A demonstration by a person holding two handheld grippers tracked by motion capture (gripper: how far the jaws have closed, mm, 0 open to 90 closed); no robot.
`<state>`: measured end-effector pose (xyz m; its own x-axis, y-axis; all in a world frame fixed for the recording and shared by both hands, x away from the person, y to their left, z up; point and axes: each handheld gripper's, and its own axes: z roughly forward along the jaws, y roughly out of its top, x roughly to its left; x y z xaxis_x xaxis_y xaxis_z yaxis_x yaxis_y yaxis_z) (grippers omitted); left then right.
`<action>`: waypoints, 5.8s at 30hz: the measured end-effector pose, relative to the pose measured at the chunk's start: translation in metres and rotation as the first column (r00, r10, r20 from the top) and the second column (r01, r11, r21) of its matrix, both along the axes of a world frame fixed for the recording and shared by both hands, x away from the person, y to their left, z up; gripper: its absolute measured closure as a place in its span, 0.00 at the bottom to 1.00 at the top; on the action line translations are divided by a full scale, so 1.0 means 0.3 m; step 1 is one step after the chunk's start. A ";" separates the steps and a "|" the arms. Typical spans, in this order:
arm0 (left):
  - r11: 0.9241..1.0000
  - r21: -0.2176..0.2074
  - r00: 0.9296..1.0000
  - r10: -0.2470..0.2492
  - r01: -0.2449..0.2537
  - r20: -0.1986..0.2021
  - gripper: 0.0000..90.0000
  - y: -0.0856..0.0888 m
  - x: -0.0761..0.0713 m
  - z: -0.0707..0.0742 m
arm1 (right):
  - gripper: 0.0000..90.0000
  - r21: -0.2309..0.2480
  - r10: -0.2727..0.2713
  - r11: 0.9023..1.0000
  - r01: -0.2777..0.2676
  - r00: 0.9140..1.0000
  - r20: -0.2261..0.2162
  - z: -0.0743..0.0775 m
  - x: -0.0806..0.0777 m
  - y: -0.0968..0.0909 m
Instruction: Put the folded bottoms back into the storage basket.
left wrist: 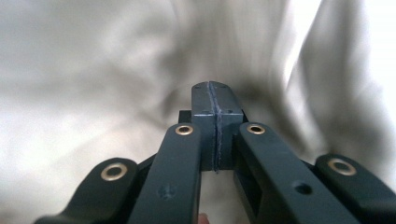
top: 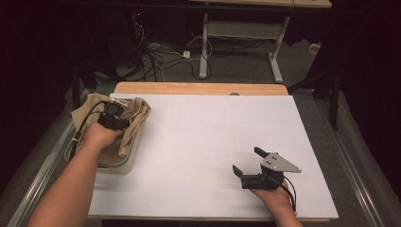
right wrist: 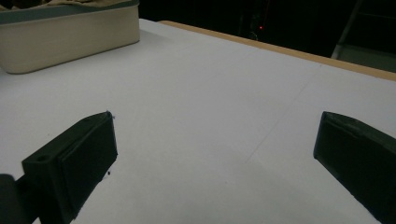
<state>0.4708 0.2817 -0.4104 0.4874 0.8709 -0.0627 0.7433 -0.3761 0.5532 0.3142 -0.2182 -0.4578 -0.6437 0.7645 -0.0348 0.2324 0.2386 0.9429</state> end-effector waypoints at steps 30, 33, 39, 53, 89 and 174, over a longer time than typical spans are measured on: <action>0.998 -0.022 0.998 0.057 -0.058 -0.023 0.97 -0.004 0.077 -0.056 | 0.01 -0.012 0.009 1.000 -0.009 1.000 -0.015 -0.022 0.027 0.009; 0.996 -0.020 0.996 0.093 -0.092 0.010 0.97 0.060 0.038 -0.016 | 0.01 -0.022 0.013 1.000 -0.013 1.000 -0.009 -0.020 0.023 0.012; 0.983 -0.024 0.982 0.184 -0.183 0.051 0.97 0.193 -0.046 0.020 | 0.01 -0.033 0.020 0.999 -0.020 1.000 -0.001 -0.015 0.013 0.029; 0.967 0.017 0.962 0.250 -0.253 0.106 0.97 0.163 0.043 -0.012 | 0.01 -0.044 0.047 0.998 -0.047 0.999 0.000 -0.018 0.004 0.068; 0.986 -0.025 0.981 0.163 -0.167 -0.104 0.97 0.040 0.120 -0.106 | 0.01 -0.048 0.032 0.998 -0.032 0.999 0.008 -0.016 -0.010 0.047; 0.966 0.174 0.910 -0.106 0.189 -0.400 0.00 -0.400 -0.162 0.178 | 0.00 -0.047 -0.071 0.996 0.071 0.997 0.008 -0.030 -0.004 -0.060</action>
